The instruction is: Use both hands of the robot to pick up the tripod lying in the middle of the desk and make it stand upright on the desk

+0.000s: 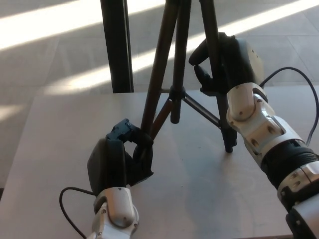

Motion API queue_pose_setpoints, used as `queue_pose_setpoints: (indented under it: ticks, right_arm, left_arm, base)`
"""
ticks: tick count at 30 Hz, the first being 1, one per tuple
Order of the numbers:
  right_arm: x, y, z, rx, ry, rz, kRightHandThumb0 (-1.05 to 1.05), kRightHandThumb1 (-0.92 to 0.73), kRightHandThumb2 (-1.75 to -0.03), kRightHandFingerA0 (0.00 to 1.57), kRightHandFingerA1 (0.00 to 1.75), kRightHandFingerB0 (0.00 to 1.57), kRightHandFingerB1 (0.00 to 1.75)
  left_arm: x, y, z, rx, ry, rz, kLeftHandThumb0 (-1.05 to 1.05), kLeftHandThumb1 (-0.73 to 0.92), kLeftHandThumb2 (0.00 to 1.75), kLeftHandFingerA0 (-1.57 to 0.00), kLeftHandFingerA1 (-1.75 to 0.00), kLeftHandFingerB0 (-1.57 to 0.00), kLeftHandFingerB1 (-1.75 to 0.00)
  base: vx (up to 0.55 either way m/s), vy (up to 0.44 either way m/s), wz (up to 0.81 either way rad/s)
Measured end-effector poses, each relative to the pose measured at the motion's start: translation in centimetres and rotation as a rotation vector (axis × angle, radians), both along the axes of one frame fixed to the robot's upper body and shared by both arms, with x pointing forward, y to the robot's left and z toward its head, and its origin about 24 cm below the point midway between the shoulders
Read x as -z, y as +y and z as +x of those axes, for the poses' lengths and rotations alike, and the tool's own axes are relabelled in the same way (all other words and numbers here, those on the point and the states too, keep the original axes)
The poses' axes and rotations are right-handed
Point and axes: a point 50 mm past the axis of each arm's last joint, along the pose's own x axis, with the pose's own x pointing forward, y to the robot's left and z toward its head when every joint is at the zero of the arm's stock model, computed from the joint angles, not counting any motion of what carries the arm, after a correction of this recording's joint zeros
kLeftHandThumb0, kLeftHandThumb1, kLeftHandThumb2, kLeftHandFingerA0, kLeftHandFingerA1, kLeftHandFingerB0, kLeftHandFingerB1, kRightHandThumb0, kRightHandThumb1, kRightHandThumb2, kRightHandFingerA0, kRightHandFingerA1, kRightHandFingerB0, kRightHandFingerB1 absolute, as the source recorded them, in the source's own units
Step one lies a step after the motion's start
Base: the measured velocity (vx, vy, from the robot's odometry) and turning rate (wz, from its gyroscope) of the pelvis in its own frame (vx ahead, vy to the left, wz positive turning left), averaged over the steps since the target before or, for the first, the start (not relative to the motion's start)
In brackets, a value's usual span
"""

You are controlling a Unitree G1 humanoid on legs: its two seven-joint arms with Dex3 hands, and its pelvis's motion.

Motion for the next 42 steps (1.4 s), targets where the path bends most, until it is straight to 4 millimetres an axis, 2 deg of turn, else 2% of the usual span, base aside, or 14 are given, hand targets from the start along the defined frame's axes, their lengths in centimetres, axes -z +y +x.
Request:
queue_pose_setpoints:
  ticks: [3, 7, 16, 17, 19, 22, 23, 27, 34, 35, 38, 39, 40, 42]
  right_arm:
    - [0.0, -0.2, 0.1, -0.002, 0.004, -0.022, -0.27, -0.56, -0.83, 1.06, 1.54, 0.81, 0.64]
    - [-0.4, 0.3, 0.2, -0.015, 0.011, -0.066, -0.22, -0.54, -0.99, 0.94, 1.74, 0.83, 1.41]
    - [-1.1, 0.9, 0.3, -0.049, 0.022, -0.118, -0.21, -0.55, -1.04, 0.88, 1.75, 0.80, 1.26]
    - [-1.1, 0.9, 0.3, -0.055, 0.030, -0.119, -0.19, -0.59, -0.80, 0.88, 1.67, 0.83, 0.87]
    - [-1.1, 0.9, 0.4, -0.068, 0.048, -0.124, -0.19, -0.59, -0.80, 0.88, 1.67, 0.83, 0.87]
    - [-1.0, 0.8, 0.5, -0.085, 0.073, -0.133, -0.49, -0.49, -0.89, 1.00, 1.29, 0.34, 0.55]
    - [-1.0, 0.8, 0.5, -0.090, 0.079, -0.136, -0.63, -0.53, -0.86, 0.36, 0.71, 0.06, 0.41]
    - [-0.7, 0.7, 0.5, -0.118, 0.125, -0.148, -0.61, -0.68, -0.62, 0.05, 0.47, 0.05, 0.29]
    - [0.0, 0.6, 0.6, -0.147, 0.226, -0.161, -0.97, -0.58, -0.82, 0.00, 0.00, 0.00, 0.04]
    - [0.1, 0.6, 0.6, -0.149, 0.242, -0.164, -1.05, -0.64, -1.04, 0.00, 0.22, 0.00, 0.02]
    - [0.5, 0.5, 0.6, -0.150, 0.295, -0.175, -1.02, -0.63, -0.85, 0.00, 0.00, 0.00, 0.03]
    - [0.6, 0.4, 0.6, -0.150, 0.317, -0.177, -1.05, -0.76, -0.64, 0.00, 0.00, 0.00, 0.00]
    - [0.7, 0.4, 0.6, -0.151, 0.332, -0.180, -1.05, -0.76, -0.64, 0.00, 0.00, 0.00, 0.00]
    - [0.8, 0.4, 0.6, -0.152, 0.361, -0.183, -1.05, -0.75, -0.64, 0.00, 0.00, 0.00, 0.00]
  left_arm:
    - [0.1, 0.0, -0.1, 0.001, 0.004, -0.004, -0.23, 0.58, 1.07, -0.87, -1.75, -0.74, -1.55]
    - [0.4, 0.1, -0.2, 0.000, 0.013, -0.001, -0.27, 0.59, 1.09, -0.90, -1.75, -0.75, -1.54]
    - [0.9, 0.2, -0.2, -0.006, 0.033, 0.002, -0.28, 0.64, 1.02, -0.88, -1.75, -0.73, -1.54]
    - [0.9, 0.2, -0.2, -0.006, 0.034, 0.002, -0.26, 0.59, 1.08, -0.86, -1.73, -0.73, -1.55]
    - [1.0, 0.3, -0.3, -0.008, 0.035, 0.000, -0.26, 0.59, 1.08, -0.86, -1.73, -0.73, -1.55]
    - [1.0, 0.3, -0.3, -0.010, 0.036, -0.003, -0.25, 0.58, 1.07, -0.86, -1.71, -0.73, -1.50]
    - [1.0, 0.3, -0.3, -0.010, 0.036, -0.003, -0.24, 0.58, 1.08, -0.85, -1.71, -0.72, -1.50]
    - [1.0, 0.3, -0.3, -0.009, 0.037, -0.005, -0.26, 0.61, 1.03, -0.86, -1.70, -0.71, -1.51]
    - [1.1, 0.3, -0.3, -0.002, 0.042, -0.001, -0.28, 0.63, 1.01, -0.86, -1.69, -0.73, -1.49]
    - [1.2, 0.4, -0.4, -0.002, 0.044, 0.000, -0.26, 0.66, 0.95, -0.85, -1.69, -0.71, -1.49]
    - [1.3, 0.6, -0.4, -0.005, 0.049, 0.000, -0.22, 0.70, 0.86, -0.82, -1.65, -0.70, -1.23]
    - [1.3, 0.7, -0.4, -0.006, 0.048, -0.002, -0.39, 0.70, 0.61, -0.72, -1.11, -0.32, -0.38]
    - [1.2, 0.8, -0.4, -0.007, 0.049, -0.004, -0.39, 0.70, 0.61, -0.72, -1.11, -0.32, -0.38]
    - [1.0, 1.0, -0.3, -0.004, 0.052, -0.010, -0.64, 0.57, 0.80, -0.04, -0.49, 0.00, -0.04]
  base:
    - [0.00, 0.000, 0.00]
    - [0.00, 0.000, 0.00]
    - [0.00, 0.000, 0.00]
    - [0.00, 0.000, 0.00]
    - [0.00, 0.000, 0.00]
    - [0.00, 0.000, 0.00]
    - [0.00, 0.000, 0.00]
    - [0.00, 0.000, 0.00]
    - [0.00, 0.000, 0.00]
    - [0.00, 0.000, 0.00]
    - [0.00, 0.000, 0.00]
    - [0.00, 0.000, 0.00]
    - [0.00, 0.000, 0.00]
    - [0.00, 0.000, 0.00]
